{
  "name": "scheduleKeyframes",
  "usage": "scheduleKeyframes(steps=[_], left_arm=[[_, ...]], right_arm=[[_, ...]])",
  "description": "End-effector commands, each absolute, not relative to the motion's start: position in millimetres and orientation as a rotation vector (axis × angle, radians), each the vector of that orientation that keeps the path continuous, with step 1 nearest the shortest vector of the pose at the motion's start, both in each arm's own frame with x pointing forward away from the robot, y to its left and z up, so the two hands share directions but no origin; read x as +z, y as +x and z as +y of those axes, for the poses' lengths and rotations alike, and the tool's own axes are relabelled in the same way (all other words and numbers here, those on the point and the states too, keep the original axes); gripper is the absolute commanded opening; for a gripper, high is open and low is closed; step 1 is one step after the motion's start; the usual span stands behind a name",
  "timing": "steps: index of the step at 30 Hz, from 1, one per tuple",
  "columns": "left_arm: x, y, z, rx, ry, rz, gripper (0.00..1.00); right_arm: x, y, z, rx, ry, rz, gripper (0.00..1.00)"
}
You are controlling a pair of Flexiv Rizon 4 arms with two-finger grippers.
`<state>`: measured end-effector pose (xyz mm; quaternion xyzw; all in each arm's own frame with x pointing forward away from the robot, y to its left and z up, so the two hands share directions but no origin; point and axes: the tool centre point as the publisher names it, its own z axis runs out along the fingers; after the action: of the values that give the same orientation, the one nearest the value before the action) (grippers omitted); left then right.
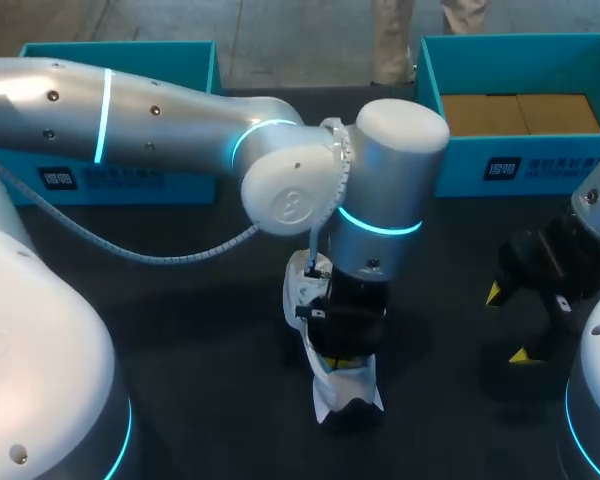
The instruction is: Take the shoe out of the shoebox, open the shoe tongue, remove and reinsert the insole, then place the shoe into the shoebox
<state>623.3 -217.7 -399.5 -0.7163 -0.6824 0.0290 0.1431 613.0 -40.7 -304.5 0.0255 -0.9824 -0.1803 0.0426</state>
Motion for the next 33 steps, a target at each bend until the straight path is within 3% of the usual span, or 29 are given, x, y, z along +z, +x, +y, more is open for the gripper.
scheduleKeyframes(steps=[1,22,33], left_arm=[[-402,620,-207,0.139,-2.091,-2.051,0.0],[-365,627,-205,0.31,-2.129,-2.21,0.0],[-378,609,-216,0.283,-2.132,-2.092,0.0]], right_arm=[[-305,612,-40,-0.548,0.077,-3.008,1.0],[-305,612,-40,-0.548,0.077,-3.008,1.0],[-305,612,-40,-0.548,0.077,-3.008,1.0]])
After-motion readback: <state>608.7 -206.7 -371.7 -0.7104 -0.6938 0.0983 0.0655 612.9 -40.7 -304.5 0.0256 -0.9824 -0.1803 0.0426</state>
